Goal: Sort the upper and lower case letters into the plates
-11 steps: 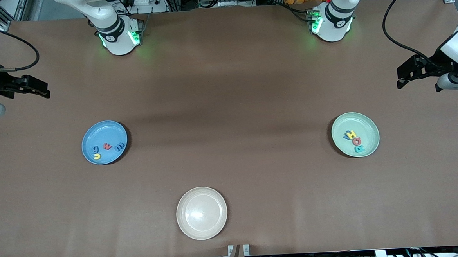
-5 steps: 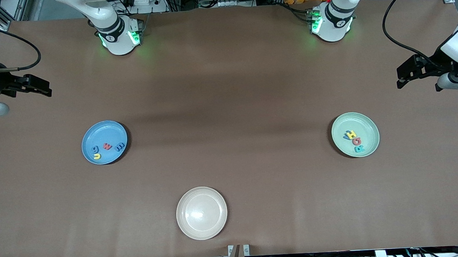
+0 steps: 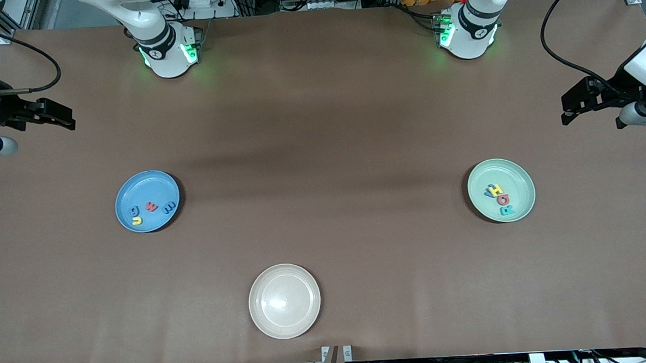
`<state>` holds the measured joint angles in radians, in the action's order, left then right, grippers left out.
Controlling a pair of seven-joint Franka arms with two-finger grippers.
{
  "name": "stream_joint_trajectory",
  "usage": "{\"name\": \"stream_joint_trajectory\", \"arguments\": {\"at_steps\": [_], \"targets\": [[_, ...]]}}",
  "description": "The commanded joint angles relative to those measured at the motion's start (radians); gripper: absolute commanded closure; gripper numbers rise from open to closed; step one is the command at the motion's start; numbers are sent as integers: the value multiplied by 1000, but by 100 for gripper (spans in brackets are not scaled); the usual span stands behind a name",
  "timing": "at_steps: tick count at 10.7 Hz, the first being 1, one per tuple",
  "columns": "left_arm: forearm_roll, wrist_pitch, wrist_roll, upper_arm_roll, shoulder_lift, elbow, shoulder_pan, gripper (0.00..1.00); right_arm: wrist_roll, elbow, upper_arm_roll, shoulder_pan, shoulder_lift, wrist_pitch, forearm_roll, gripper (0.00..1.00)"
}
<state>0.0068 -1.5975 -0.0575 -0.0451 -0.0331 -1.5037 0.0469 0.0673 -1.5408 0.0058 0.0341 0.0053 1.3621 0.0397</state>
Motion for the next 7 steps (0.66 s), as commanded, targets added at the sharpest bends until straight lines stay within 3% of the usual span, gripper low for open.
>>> {"name": "stream_joint_trajectory", "arguments": {"at_steps": [1,7], "targets": [[-5,5,4,1,12,2,-4,0,2,-42,17,-17,-36,17,14,0],[-5,-1,5,2,9,6,-6,0,3,-4,16,-19,-13,20,11,0]]}}
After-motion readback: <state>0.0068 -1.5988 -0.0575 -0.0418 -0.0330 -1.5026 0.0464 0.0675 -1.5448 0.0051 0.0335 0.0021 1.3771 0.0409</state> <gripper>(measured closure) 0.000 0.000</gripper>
